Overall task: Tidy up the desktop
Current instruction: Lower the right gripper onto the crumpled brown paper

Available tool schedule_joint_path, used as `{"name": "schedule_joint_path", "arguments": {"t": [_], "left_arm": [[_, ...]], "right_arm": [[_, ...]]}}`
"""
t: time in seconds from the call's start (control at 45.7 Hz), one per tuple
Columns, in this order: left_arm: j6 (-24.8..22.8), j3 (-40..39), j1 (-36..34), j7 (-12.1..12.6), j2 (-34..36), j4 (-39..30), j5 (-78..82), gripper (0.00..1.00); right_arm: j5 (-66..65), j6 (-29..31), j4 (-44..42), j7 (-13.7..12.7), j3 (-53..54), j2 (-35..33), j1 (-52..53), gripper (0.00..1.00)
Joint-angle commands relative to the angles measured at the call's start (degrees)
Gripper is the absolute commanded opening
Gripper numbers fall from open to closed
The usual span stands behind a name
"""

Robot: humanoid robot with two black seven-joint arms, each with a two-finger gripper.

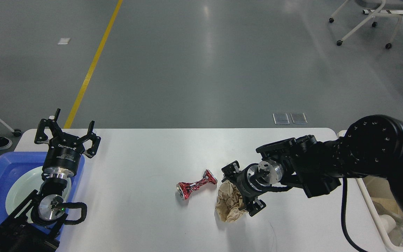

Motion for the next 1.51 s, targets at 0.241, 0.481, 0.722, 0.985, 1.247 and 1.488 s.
{"name": "schedule_joint_path", "arguments": {"t": [0.241,0.481,0.722,0.985,1.247,1.488], "left_arm": [[0.0,0.0,0.0,0.0,0.0,0.0,0.0,0.96],[0.0,0.0,0.0,0.0,0.0,0.0,0.0,0.96],[0.0,0.0,0.0,0.0,0.0,0.0,0.0,0.96],[0.0,0.0,0.0,0.0,0.0,0.0,0.0,0.96],[0.0,0.0,0.0,0.0,0.0,0.0,0.0,0.96],[0.0,0.0,0.0,0.0,0.0,0.0,0.0,0.96]], "right_arm": [[-4.7,-0.9,-4.3,0.1,0.5,1.8,-3.6,0.99],[-6.6,-0.9,-6.2,0.1,0.6,2.1,-5.5,0.94],[-6.6,-0.8,-5.6,0.0,1.0,2.3,-5.8,0.33],[-6.6,-0.6,-5.6,-0.2,1.0,2.3,-5.6,0.0],[-9.6,0.6,-4.1,-0.2,0.9,2.3,-5.2,0.0],[-11.6,5.5,-1.9,0.0,0.9,1.5,-3.2,0.0]]}}
